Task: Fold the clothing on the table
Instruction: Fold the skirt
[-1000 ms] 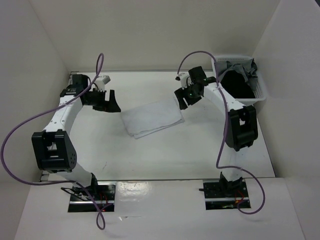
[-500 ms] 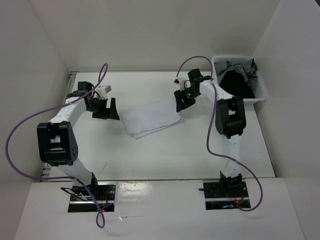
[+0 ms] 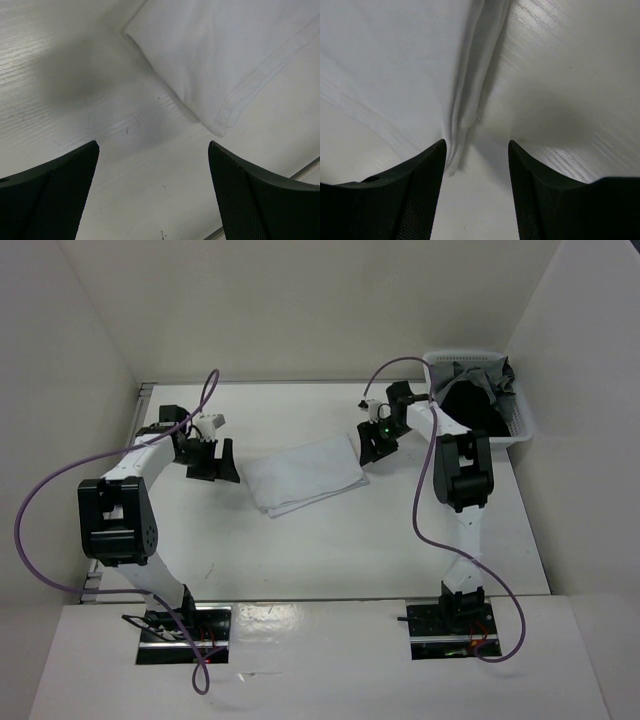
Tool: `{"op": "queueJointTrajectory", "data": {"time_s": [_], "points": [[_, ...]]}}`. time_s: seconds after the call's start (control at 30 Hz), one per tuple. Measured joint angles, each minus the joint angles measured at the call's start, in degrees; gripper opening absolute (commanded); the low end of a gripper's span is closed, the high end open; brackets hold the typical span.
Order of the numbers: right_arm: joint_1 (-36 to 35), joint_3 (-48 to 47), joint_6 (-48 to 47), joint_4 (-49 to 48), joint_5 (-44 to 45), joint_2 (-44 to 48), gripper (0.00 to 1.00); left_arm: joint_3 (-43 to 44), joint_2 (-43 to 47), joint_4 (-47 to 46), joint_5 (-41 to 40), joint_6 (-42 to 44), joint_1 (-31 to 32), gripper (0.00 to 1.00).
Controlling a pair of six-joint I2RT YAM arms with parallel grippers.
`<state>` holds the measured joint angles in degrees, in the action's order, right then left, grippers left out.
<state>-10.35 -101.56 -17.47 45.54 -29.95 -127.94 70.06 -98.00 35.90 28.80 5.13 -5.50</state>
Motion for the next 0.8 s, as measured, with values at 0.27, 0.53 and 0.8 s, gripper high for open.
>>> {"op": "queueJointTrajectory", "data": {"time_s": [0.27, 0.53, 0.8], "points": [[0.0, 0.0, 0.0, 0.0, -2.0, -1.3, 0.58, 0.0, -0.5, 0.0, 0.0, 0.7, 0.0, 0.94], [0.0, -1.6, 0.0, 0.2, -4.0, -2.7, 0.54, -0.1, -0.6, 0.1, 0.9, 0.9, 0.0, 0.91], [-0.8, -4.1, 0.0, 0.5, -5.2, -4.5, 0.51, -0.1, -1.0, 0.1, 1.2, 1.0, 0.0, 0.91]]}}
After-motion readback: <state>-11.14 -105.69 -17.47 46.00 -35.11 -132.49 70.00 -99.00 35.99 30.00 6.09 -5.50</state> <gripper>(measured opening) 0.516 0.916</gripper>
